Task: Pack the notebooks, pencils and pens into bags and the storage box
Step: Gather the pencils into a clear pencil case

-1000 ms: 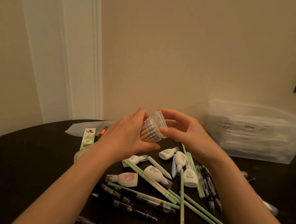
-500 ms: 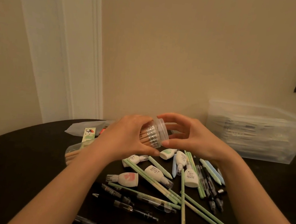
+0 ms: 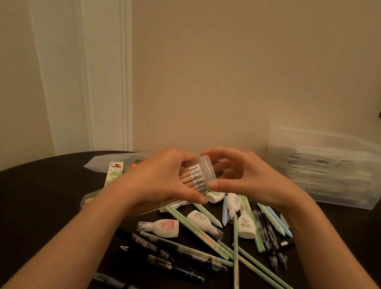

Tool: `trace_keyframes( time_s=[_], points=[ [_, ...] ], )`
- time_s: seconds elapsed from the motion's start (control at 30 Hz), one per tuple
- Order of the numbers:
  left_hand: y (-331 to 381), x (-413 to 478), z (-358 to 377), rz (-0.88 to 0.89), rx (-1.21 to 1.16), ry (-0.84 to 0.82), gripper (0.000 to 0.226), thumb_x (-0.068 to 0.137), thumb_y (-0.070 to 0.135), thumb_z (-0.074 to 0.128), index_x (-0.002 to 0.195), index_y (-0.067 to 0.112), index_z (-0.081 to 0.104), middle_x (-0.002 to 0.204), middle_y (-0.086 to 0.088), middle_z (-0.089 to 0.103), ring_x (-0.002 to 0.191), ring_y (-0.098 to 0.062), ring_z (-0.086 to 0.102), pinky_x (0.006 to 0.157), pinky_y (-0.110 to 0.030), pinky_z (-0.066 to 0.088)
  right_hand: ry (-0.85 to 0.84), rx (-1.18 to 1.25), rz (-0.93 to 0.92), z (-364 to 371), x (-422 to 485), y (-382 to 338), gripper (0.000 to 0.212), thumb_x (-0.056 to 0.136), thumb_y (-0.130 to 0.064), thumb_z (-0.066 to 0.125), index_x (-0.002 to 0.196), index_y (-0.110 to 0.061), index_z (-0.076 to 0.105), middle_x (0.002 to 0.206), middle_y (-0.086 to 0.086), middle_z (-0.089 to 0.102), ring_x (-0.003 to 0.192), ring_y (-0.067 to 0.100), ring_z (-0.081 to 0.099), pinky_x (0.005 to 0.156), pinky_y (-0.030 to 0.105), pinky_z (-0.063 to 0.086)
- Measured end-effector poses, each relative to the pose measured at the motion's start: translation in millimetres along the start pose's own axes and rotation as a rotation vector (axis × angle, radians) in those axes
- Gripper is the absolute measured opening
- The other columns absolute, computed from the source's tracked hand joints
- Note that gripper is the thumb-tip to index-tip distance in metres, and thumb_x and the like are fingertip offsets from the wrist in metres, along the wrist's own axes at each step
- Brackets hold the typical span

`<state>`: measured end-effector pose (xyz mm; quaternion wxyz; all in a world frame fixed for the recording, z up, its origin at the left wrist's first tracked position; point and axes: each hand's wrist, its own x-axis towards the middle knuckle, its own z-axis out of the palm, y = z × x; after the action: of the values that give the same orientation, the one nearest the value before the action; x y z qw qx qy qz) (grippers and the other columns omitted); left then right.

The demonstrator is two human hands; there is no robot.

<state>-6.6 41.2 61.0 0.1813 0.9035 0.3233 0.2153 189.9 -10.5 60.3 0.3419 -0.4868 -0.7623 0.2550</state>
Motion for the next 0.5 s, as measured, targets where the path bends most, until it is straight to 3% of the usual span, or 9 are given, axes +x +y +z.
trace_keyframes(
  time_s=[0.1,0.17,0.3,0.37,0.43,0.5],
  points=[
    [5.1,-0.4,5.8,0.013,0.087,0.060,0.045,0.066,0.050,0.076,0.102,0.033,0.057,0.091,0.013,0.060,0.079,-0.001,0.057,0.073,-0.025,0.052,0.054,-0.081,0.042,4.1,1.9,-1.7,0.051,0.077,-0.052,0.059,0.117,-0.020,0.060,0.102,-0.004,0.067,0.088,0.009,0.066,0.080,0.029,0.055],
    [9.0,0.4,9.1,0.017,0.185,0.107,0.052,0.066,0.053,0.074,0.108,0.031,0.054,0.100,0.016,0.056,0.088,-0.005,0.053,0.080,-0.030,0.050,0.097,-0.130,0.084,7.8,3.9,-3.1,0.059,0.073,-0.067,0.045,0.100,-0.018,0.065,0.086,0.001,0.069,0.072,0.010,0.065,0.071,0.029,0.055],
    [14.3,3.6,14.2,0.069,0.281,0.146,0.055,0.068,0.057,0.071,0.110,0.032,0.046,0.098,0.018,0.045,0.090,-0.005,0.046,0.078,-0.023,0.042,0.230,-0.221,0.191,14.5,7.4,-2.0,0.081,0.063,-0.081,0.023,0.074,-0.012,0.063,0.055,0.000,0.060,0.045,0.011,0.054,0.058,0.030,0.049],
    [13.6,4.0,14.5,0.061,0.232,0.150,0.059,0.067,0.055,0.073,0.115,0.032,0.048,0.099,0.018,0.047,0.090,-0.004,0.047,0.079,-0.024,0.044,0.216,-0.195,0.162,13.3,7.2,-2.6,0.077,0.069,-0.079,0.025,0.085,-0.015,0.065,0.065,-0.002,0.063,0.052,0.009,0.058,0.058,0.027,0.050],
    [11.8,3.7,12.0,0.045,0.146,0.141,0.064,0.065,0.052,0.075,0.120,0.032,0.049,0.103,0.018,0.050,0.092,-0.004,0.051,0.082,-0.026,0.047,0.149,-0.130,0.059,11.8,6.3,-0.2,0.058,0.080,-0.071,0.036,0.109,-0.025,0.059,0.091,-0.005,0.065,0.073,0.007,0.063,0.062,0.021,0.051],
    [11.6,2.9,7.4,0.050,0.020,0.134,0.057,0.061,0.049,0.077,0.111,0.031,0.055,0.098,0.015,0.058,0.086,-0.004,0.057,0.078,-0.030,0.052,0.163,-0.171,-0.047,12.8,5.9,2.8,0.043,0.085,-0.066,0.045,0.118,-0.039,0.049,0.105,-0.013,0.060,0.086,0.001,0.061,0.069,0.017,0.052]
  ],
)
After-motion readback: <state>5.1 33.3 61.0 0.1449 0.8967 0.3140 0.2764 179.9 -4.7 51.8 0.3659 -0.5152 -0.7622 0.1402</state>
